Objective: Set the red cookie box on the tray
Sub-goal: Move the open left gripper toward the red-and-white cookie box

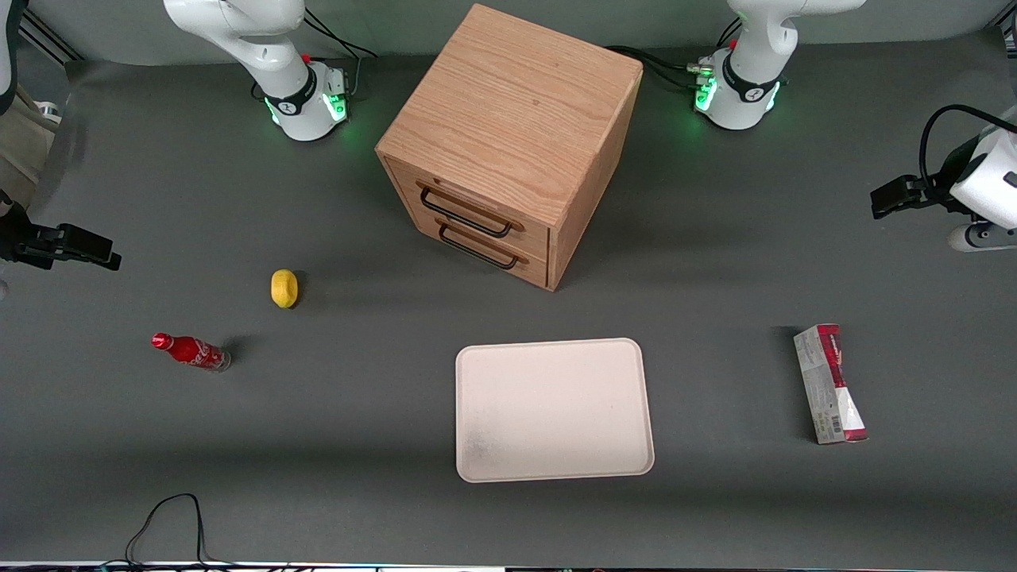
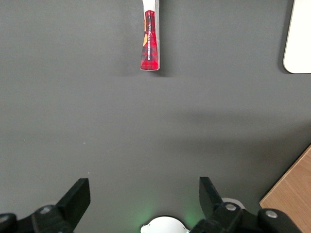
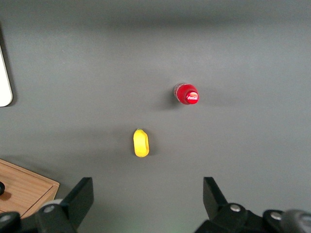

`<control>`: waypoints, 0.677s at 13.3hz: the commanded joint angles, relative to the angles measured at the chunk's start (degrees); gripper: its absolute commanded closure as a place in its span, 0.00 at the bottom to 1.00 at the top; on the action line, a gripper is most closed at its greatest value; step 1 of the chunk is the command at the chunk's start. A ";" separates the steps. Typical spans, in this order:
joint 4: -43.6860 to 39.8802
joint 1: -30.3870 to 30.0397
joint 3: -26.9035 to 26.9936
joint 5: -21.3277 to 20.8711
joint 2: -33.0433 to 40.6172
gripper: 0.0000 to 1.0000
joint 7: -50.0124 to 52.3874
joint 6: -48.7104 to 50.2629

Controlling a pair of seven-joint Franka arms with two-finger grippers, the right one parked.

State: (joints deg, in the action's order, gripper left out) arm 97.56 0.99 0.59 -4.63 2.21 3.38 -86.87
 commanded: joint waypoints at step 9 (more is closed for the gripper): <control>-5.27 -0.90 -0.33 0.06 -2.39 0.00 -3.73 3.63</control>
State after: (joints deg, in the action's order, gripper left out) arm 95.25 0.63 0.59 -4.63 0.65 0.92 -86.03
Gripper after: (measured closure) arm 0.000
